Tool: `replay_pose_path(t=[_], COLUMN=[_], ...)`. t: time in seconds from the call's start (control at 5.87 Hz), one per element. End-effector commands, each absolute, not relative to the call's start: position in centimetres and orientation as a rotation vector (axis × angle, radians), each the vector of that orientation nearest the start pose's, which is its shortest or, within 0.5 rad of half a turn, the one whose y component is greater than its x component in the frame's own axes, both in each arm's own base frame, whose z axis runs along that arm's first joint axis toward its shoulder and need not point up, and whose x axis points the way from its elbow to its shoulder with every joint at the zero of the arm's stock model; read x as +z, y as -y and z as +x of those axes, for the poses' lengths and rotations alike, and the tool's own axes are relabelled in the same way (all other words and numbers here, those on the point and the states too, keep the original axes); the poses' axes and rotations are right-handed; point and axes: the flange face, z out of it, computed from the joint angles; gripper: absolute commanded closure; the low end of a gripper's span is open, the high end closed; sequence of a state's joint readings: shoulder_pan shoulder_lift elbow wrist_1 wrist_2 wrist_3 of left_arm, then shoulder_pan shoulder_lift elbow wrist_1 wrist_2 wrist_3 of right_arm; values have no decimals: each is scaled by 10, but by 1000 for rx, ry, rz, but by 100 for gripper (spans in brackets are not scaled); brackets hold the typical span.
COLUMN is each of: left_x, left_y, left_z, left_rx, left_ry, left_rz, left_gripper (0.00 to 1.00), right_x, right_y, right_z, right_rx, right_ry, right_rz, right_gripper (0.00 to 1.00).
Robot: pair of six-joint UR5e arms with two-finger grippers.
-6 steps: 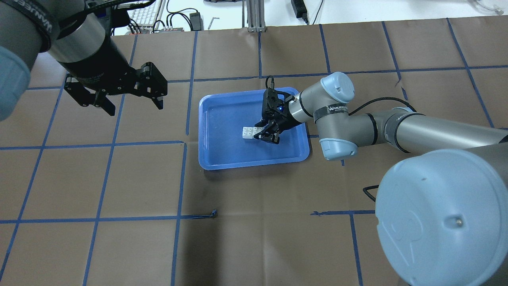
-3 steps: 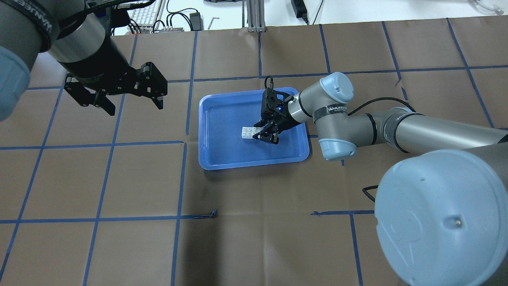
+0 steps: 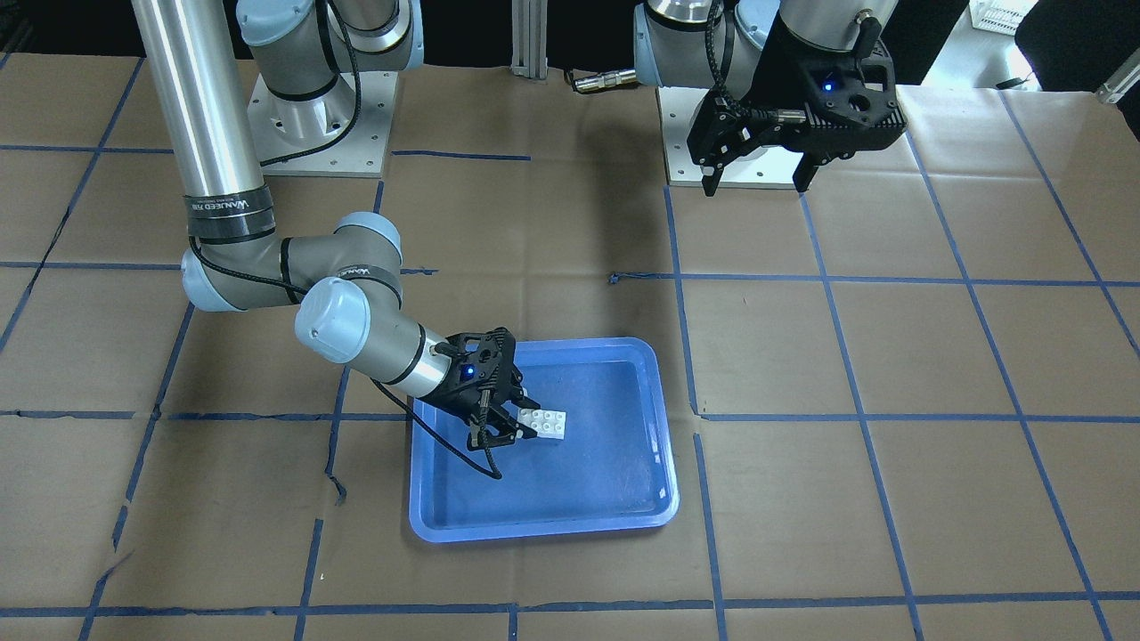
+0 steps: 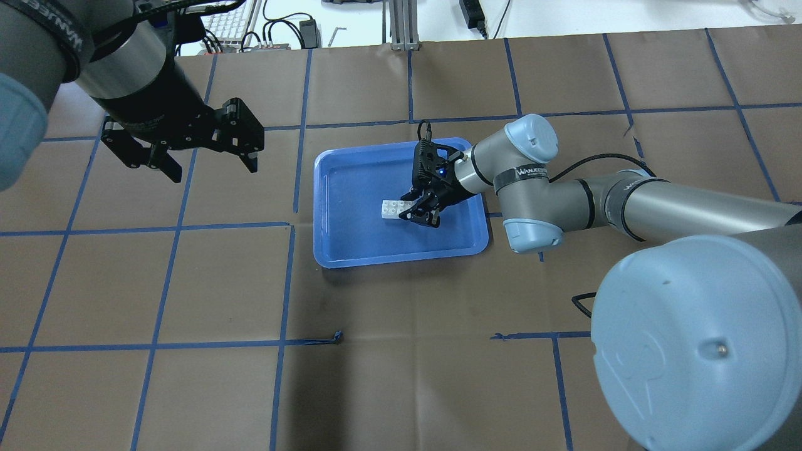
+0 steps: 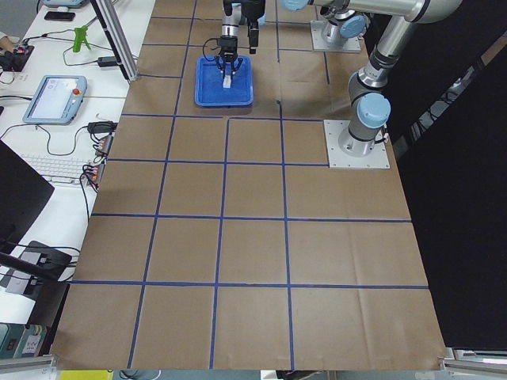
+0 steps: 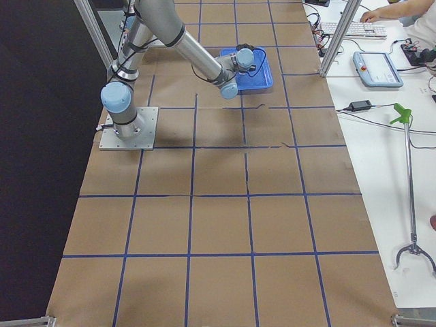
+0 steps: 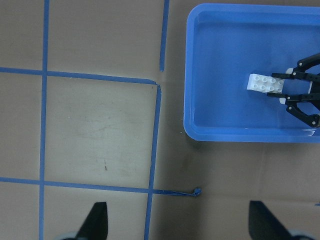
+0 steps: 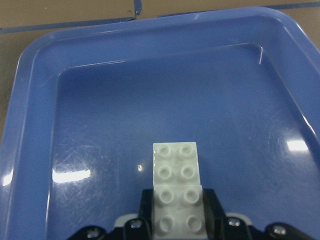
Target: Assemble white blocks and place on blue tray
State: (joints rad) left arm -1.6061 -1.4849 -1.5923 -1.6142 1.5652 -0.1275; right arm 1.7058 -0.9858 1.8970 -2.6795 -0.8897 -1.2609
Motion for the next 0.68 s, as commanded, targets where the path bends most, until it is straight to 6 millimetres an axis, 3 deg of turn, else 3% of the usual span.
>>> replay_pose_path(t=[0.0, 0.51], left_x=[515, 527], left_y=[452, 455], left_z=[-143, -141], left_rx=[-44, -68], left_ry=[-3083, -3055], left_rz=[-129, -127], left_gripper=[1, 0], right_x=[150, 147], right_y=[556, 557], right_z=[273, 274], right_rx=[-702, -703], right_ry=[-1918, -1915], right_rz=[-1726, -1713], right_gripper=[68, 50])
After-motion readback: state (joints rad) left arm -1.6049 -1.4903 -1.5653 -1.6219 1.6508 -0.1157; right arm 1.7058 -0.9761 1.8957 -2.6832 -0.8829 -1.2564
